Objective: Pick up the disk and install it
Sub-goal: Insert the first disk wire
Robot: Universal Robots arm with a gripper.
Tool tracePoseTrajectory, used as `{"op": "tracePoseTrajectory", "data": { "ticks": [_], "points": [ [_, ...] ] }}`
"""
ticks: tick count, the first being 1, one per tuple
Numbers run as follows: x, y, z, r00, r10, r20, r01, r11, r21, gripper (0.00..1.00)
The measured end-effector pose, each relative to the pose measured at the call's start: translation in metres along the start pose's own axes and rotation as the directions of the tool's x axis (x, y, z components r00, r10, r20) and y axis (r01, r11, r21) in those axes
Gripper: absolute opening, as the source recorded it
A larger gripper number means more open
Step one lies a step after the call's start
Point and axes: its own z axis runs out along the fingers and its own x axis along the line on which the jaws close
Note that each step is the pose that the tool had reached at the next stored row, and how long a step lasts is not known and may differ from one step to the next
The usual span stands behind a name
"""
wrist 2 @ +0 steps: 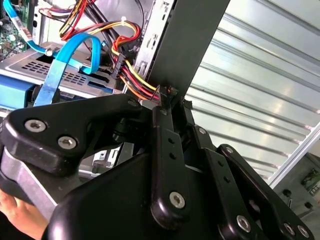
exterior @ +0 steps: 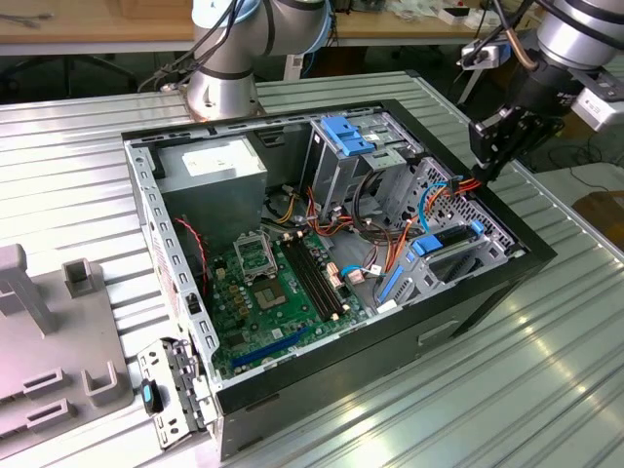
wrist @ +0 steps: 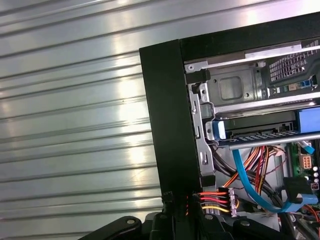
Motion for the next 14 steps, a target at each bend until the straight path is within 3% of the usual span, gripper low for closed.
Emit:
{"op": "tracePoseTrajectory", "data": {
  "ticks": [6, 14],
  "points": [
    [-0.0015, 0.0028, 0.0004, 1.0000, -0.001, -0.0004, 0.001, 1.0000, 0.0014, 0.25],
    [-0.0016, 0.0006, 0.0022, 1.0000, -0.001, -0.0004, 0.001, 1.0000, 0.0014, 0.25]
  ]
}}
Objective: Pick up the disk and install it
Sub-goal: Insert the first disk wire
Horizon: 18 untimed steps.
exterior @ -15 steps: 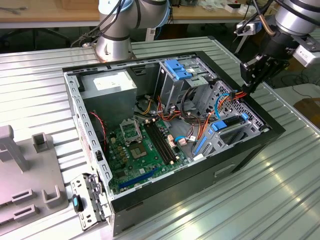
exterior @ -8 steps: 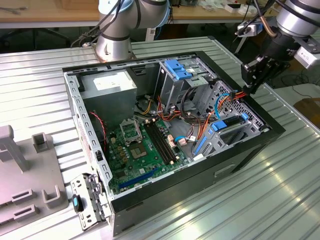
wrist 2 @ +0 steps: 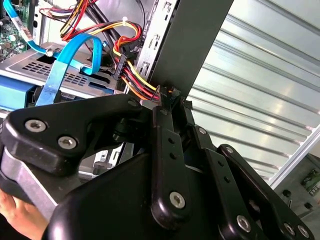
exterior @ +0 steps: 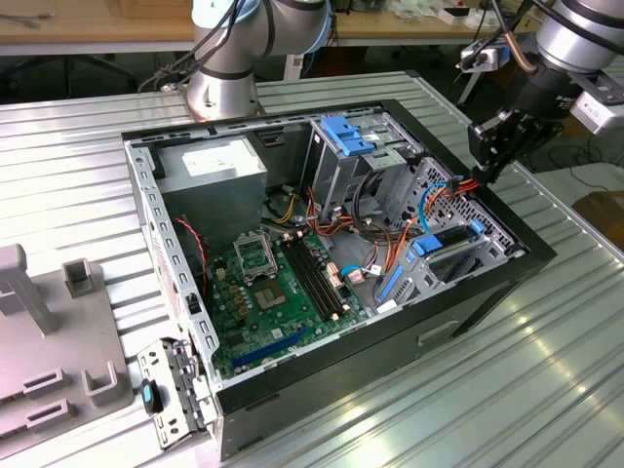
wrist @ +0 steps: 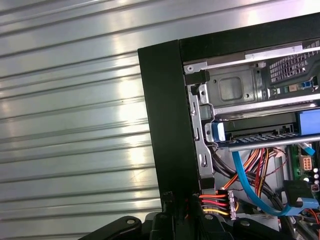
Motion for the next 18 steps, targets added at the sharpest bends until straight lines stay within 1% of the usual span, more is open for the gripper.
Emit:
{"op": "tracePoseTrajectory", "data": {
  "ticks": [4, 5, 6, 7, 10, 13, 18],
  "points": [
    [0.0000, -0.0002, 0.0001, 1.0000, 0.000, 0.0000, 0.000, 1.0000, -0.0001, 0.25],
    [0.0000, -0.0002, 0.0001, 1.0000, 0.000, -0.0001, 0.000, 1.0000, -0.0002, 0.24],
    [0.0000, -0.0002, 0.0002, 1.0000, 0.000, -0.0001, 0.000, 1.0000, -0.0002, 0.17],
    [0.0000, -0.0002, 0.0002, 1.0000, 0.000, -0.0001, 0.000, 1.0000, -0.0002, 0.16],
    [0.0001, -0.0002, -0.0005, 1.0000, 0.000, 0.0000, 0.000, 1.0000, 0.0000, 0.16],
    [0.0006, -0.0004, -0.0053, 1.0000, 0.000, 0.0000, 0.000, 1.0000, -0.0003, 0.16],
    [0.0007, -0.0005, -0.0059, 1.0000, 0.000, 0.0000, 0.000, 1.0000, -0.0009, 0.16]
  ]
}}
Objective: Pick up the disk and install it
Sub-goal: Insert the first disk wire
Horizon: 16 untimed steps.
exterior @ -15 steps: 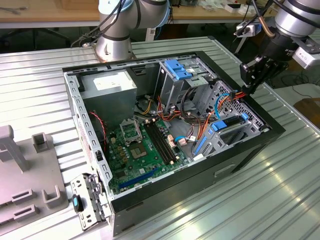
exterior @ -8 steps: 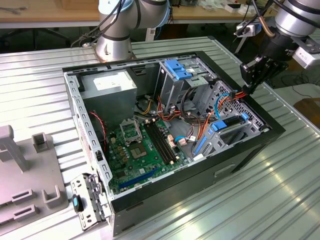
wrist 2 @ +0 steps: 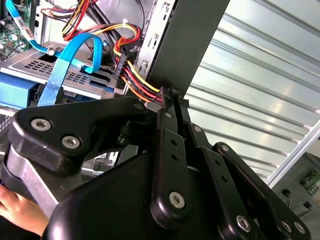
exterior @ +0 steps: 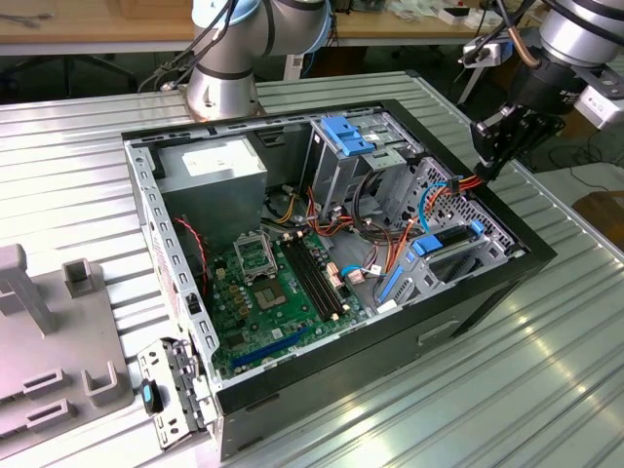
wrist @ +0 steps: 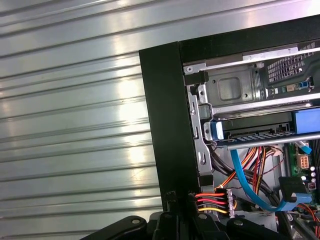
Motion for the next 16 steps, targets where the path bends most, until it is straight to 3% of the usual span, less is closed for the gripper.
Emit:
{"op": "tracePoseTrajectory", "data": {
  "ticks": [11, 16],
  "points": [
    [0.0000, 0.0000, 0.0000, 1.0000, 0.002, -0.0001, -0.002, 1.0000, -0.0003, 0.16],
    [0.0000, 0.0000, 0.0001, 0.9988, 0.048, -0.0025, -0.048, 0.9988, -0.0049, 0.16]
  ]
}}
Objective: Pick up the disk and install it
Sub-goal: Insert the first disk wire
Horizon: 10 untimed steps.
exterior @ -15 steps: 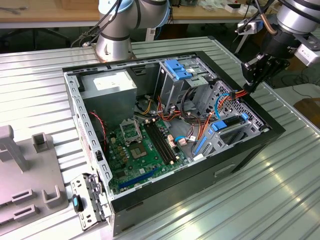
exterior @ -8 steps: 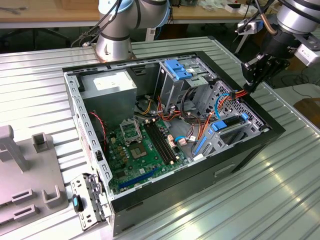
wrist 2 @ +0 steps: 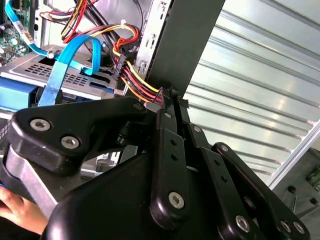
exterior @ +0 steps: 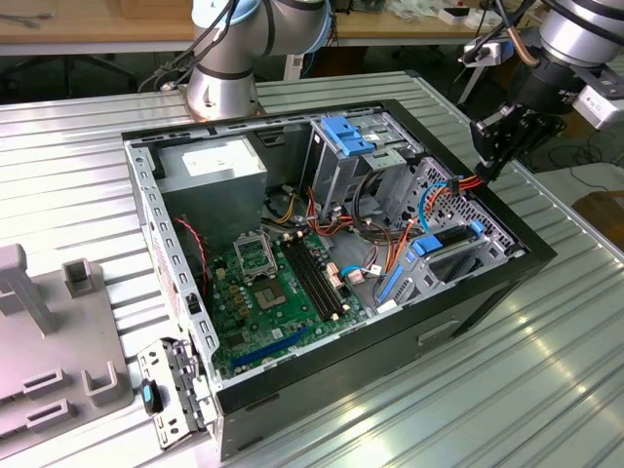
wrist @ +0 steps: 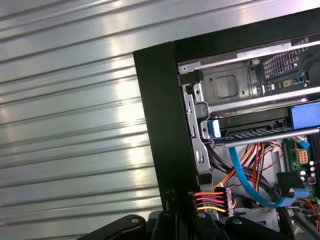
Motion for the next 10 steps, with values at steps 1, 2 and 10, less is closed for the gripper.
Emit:
{"op": "tracePoseTrajectory", "data": {
  "ticks": [1, 2, 10],
  "points": [
    [0.0000, 0.0000, 0.0000, 1.0000, 0.008, -0.0005, -0.008, 1.0000, -0.0009, 0.16],
    [0.0000, 0.0000, 0.0000, 0.9997, 0.023, -0.0012, -0.023, 0.9997, -0.0024, 0.16],
    [0.0000, 0.0000, 0.0001, 0.9929, 0.119, -0.0066, -0.119, 0.9929, -0.0118, 0.16]
  ]
}}
